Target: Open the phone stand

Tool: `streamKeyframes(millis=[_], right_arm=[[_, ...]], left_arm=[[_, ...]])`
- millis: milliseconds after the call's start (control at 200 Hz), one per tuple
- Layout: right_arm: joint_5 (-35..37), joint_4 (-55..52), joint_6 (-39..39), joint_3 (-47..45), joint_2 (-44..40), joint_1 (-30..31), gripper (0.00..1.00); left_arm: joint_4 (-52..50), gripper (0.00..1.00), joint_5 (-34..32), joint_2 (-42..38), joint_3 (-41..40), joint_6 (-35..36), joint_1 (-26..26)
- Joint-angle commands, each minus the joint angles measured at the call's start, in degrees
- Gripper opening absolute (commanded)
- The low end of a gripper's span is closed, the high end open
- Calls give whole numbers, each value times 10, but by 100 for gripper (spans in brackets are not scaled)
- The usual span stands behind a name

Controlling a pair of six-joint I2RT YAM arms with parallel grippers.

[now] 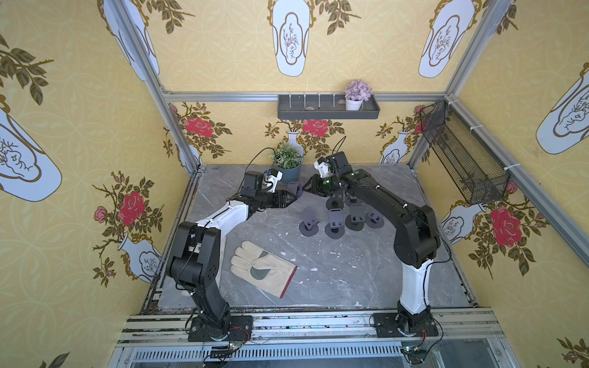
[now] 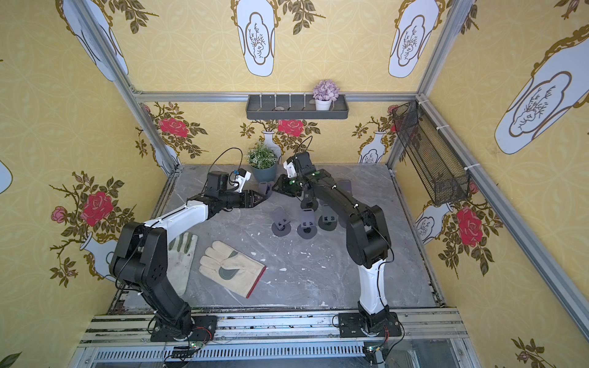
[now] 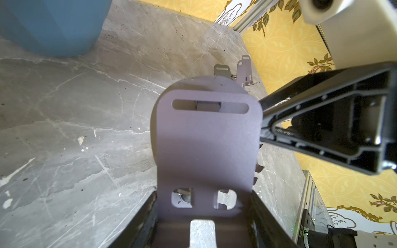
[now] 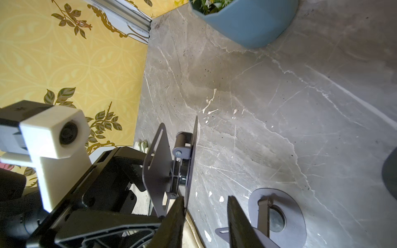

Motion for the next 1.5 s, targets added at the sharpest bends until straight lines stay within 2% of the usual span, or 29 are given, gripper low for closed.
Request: streamKeyframes(millis=[0, 325, 405, 565, 655, 715, 1225, 1495], right_arm=[[-9, 16, 0, 6, 4, 4, 35], [-34, 24, 6, 21, 30, 12, 31], [-33, 26, 5, 26, 35, 15, 24], [-34, 23, 1, 37, 42, 14, 1], [-17, 3, -11, 46, 44, 14, 0], [1, -13, -22, 48, 43, 13, 0], [266, -167, -140, 71, 20, 2, 0], [390, -190, -201, 80, 10, 14, 0]], left_arm=[[32, 33, 19, -3, -5, -3, 1], [102, 33, 73, -12, -27, -39, 1], [116, 33, 90, -12, -30, -46, 1], [124, 31, 112, -9, -30, -47, 1], [111, 22, 115, -6, -25, -37, 1], [100, 17, 115, -4, -21, -30, 1], [60, 17, 122, 7, -6, 4, 3], [55, 17, 127, 15, -4, 7, 4]])
